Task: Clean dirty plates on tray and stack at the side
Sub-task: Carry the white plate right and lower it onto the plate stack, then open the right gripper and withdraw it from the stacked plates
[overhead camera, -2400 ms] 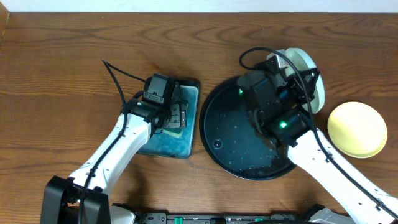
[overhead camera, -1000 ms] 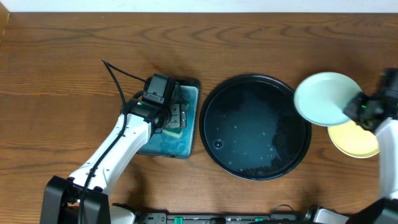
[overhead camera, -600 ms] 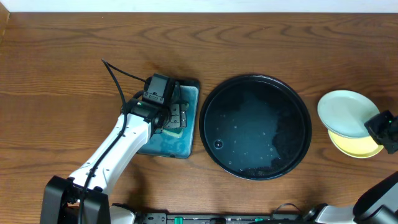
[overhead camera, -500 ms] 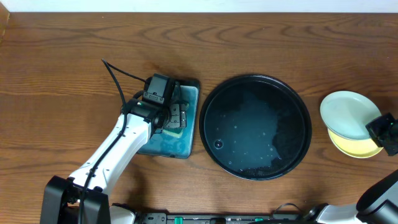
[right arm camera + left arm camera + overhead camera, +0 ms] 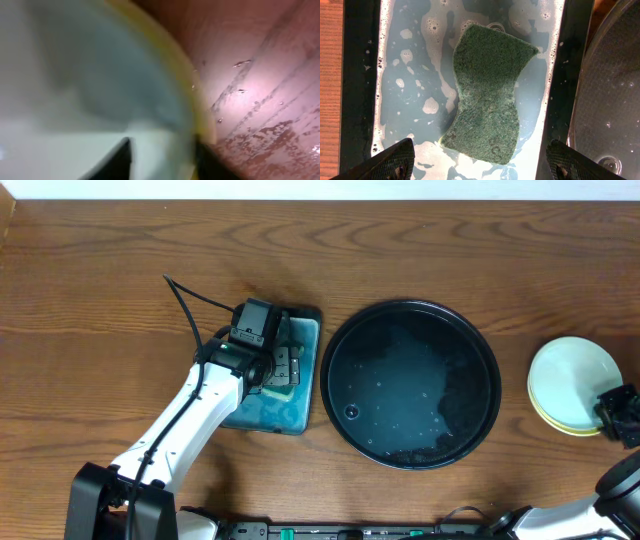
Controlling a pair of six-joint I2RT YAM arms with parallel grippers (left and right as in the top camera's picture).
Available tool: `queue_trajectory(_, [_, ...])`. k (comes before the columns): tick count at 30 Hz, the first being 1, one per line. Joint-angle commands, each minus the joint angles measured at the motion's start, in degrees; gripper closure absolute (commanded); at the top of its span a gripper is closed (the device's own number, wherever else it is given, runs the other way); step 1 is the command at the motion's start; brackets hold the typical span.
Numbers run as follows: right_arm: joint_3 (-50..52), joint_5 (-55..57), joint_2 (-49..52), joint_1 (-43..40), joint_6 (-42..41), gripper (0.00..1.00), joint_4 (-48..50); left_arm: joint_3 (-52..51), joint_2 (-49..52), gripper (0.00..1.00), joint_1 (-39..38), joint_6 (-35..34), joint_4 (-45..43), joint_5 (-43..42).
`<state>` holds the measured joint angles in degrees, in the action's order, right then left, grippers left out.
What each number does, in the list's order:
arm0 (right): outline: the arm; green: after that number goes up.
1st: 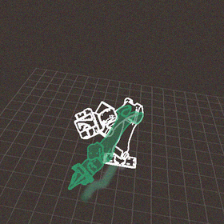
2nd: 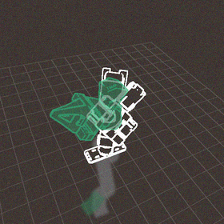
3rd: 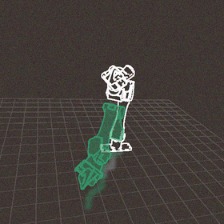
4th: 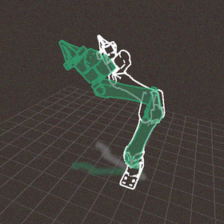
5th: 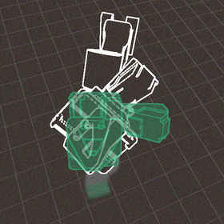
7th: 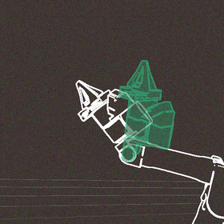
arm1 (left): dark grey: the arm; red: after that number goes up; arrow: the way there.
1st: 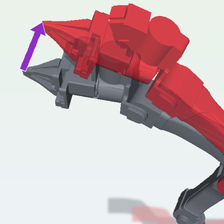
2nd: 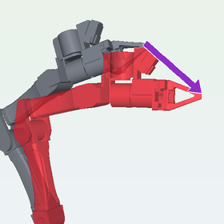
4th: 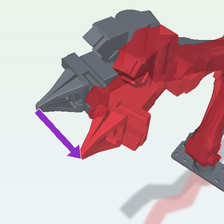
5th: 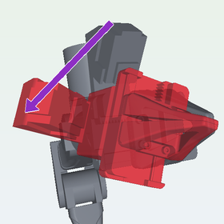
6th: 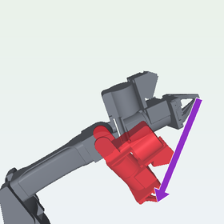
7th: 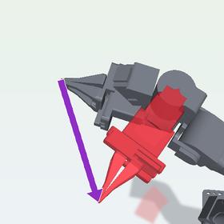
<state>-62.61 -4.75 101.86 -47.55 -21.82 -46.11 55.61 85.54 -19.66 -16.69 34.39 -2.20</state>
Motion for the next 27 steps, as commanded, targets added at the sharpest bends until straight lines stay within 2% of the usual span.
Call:
queue_trajectory(1, [-0.22,1.44,0.44,-0.79,-0.44,0.51,-0.15,-0.15,0.26,0.15,-0.02,0.09,0.04,0.81])
queue_trajectory(4, [-0.22,1.44,0.44,-0.76,-0.44,0.41,-0.44,-0.15,0.26,0.14,-0.02,0.11,0.02,0.81])
queue_trajectory(9, [-0.22,-3.1,0.37,-0.76,-0.39,0.37,-1.27,-0.15,0.26,0.14,-0.02,0.09,-0.13,0.81])
queue_trajectory(14, [-0.24,-9.79,0.37,-0.72,1.31,0.4,-1.31,-0.15,0.26,0.14,-0.02,0.11,-0.07,0.79])
queue_trajectory(20, [-1.99,-10.34,-0.13,-0.76,1.16,0.41,-3.02,-0.15,0.26,0.14,-0.02,0.11,0.04,0.79])
queue_trajectory(27, [-10.95,-9.57,-0.13,-0.74,1.68,0.41,-13.64,-0.15,0.26,0.14,-0.02,0.09,-0.17,0.81])
